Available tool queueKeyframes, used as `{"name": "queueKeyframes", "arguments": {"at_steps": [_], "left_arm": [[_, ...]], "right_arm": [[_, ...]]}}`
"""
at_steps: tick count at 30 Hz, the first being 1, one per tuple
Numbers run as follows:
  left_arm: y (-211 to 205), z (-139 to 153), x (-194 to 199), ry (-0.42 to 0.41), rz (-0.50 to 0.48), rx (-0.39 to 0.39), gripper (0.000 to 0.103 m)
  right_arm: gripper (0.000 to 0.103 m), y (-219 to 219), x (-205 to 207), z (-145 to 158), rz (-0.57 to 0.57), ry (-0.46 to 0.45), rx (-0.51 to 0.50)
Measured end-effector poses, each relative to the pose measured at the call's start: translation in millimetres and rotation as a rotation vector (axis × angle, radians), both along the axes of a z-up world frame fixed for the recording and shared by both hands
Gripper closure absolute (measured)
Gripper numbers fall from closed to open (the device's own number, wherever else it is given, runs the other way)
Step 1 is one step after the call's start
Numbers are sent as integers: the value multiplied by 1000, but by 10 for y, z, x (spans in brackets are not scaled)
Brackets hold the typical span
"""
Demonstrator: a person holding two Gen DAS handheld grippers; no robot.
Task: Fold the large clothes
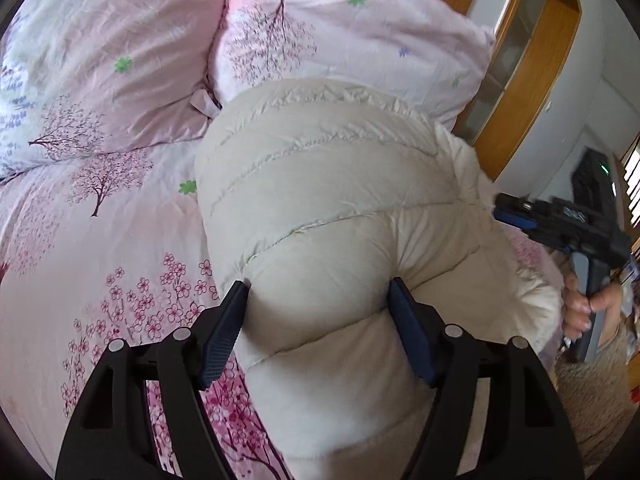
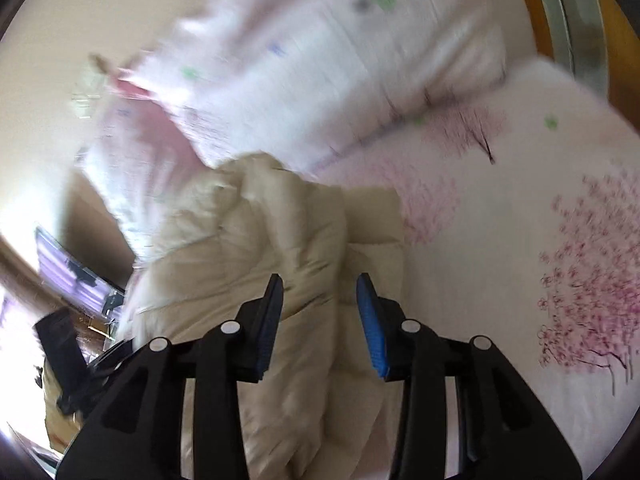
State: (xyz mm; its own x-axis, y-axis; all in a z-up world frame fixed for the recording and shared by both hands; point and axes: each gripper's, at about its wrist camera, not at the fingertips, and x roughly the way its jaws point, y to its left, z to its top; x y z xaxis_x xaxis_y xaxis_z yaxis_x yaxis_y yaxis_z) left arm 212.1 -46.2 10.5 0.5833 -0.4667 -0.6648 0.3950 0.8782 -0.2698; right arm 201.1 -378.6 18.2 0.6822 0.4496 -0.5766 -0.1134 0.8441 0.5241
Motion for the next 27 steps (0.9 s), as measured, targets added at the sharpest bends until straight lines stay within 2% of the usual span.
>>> {"name": "queueKeyframes", "arguments": {"at_steps": [3, 7, 11, 18, 24, 27], "left_arm": [[20, 121, -158, -52, -25, -29, 31], [-61, 213, -345, -92, -74, -17, 31], [-184, 149, -377, -93, -84, 64, 31], [-276, 4, -295, -33, -98, 95, 30], [-345, -154, -237, 6, -108, 117, 29], [-325, -146, -264, 0, -115, 120, 28]], "right_arm": [[65, 150, -316, 87, 97, -79, -17], [65, 406, -480, -51, 178, -79, -107], [68, 456, -526, -300, 169, -34, -171], [68, 425, -556, -649, 131, 44, -148], [68, 358, -598, -756, 115, 61, -105], [68, 341, -571, -725, 130, 88, -120]]}}
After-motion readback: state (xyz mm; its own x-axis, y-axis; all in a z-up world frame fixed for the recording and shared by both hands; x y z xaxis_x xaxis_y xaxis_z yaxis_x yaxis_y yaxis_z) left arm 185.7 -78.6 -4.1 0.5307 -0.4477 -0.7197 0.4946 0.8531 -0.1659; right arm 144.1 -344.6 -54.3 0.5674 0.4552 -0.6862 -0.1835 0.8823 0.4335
